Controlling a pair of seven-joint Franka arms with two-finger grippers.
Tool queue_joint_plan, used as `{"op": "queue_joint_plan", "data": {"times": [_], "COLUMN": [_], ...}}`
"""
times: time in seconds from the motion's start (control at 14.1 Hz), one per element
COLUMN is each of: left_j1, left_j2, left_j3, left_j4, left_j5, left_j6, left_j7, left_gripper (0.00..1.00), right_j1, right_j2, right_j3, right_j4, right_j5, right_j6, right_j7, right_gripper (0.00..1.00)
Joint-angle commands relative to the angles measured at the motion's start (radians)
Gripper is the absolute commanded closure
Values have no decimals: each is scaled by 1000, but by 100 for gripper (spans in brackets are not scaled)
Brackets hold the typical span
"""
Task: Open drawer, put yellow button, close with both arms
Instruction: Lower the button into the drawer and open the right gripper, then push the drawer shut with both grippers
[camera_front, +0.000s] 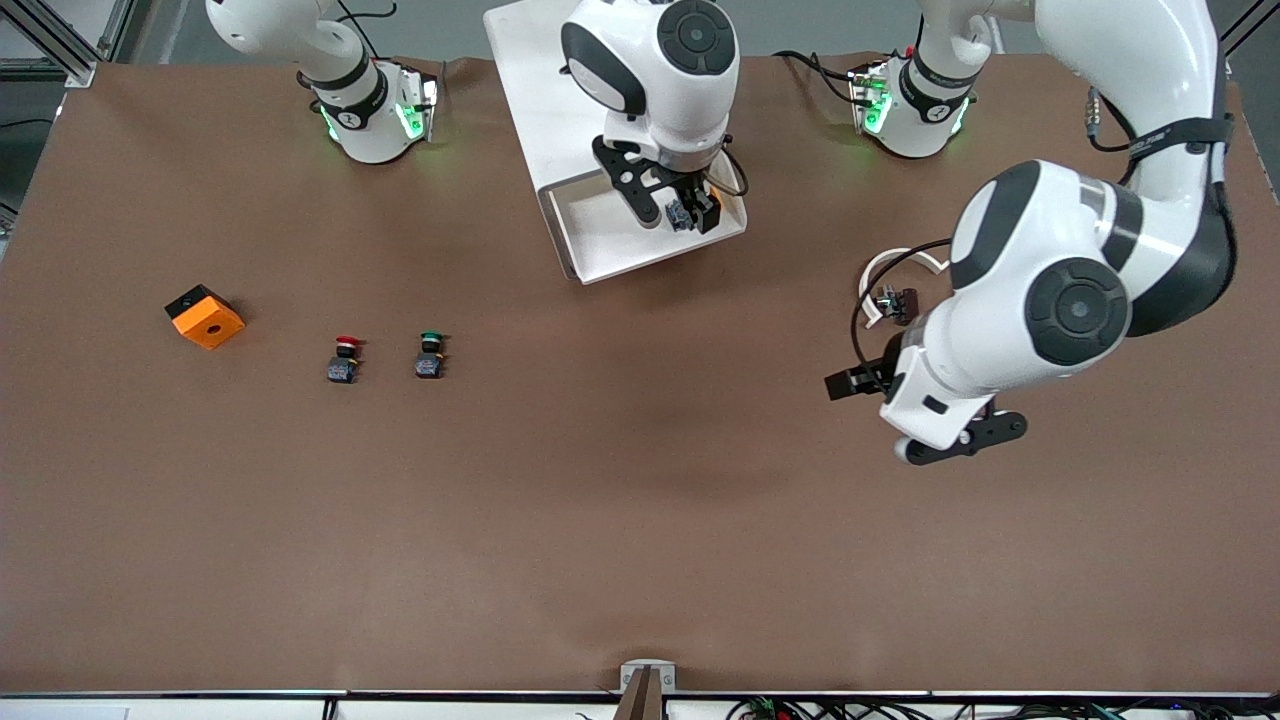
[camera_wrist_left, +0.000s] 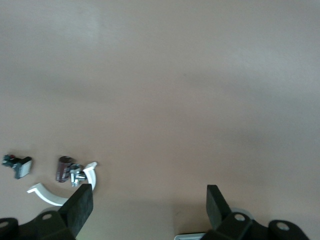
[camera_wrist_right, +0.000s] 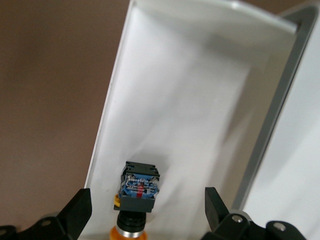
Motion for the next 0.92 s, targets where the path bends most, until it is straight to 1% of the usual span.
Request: {"op": "queue_joint_plan", "data": {"times": [0.0, 0.14, 0.28, 0.43, 0.57, 0.71, 0.85], "left_j1": [-2, -17, -39, -43, -46, -78, -132], "left_j2": [-60, -109, -154, -159, -153, -144, -142], "left_j3": [-37, -56, -75, -113, -141, -149, -149], "left_j4": [-152, -277, -397, -442, -460, -465, -467], "left_j5": [23, 23, 23, 23, 23, 23, 23], "left_j6": [99, 216, 323, 335, 359, 374, 374], "left_j7": [-47, -87, -135, -193, -237, -265, -348], "left_gripper": [0, 0, 0, 0, 0, 0, 0], "right_j1": [-34, -67, -139, -205, -282, -354, -426], "right_j2": [2, -1, -33, -35, -35, -35, -35], "right_j3": [-3, -22, -22, -22, -22, -22, -22], "right_j4": [60, 60, 60, 60, 60, 59, 54], "right_j5": [16, 13, 10, 1, -25, -40, -62], "right_j6": [-112, -141, -141, -141, -141, -141, -141], "right_j7": [-276, -430, -603, -767, -916, -1080, -1241], "right_gripper": [0, 0, 0, 0, 0, 0, 0]}}
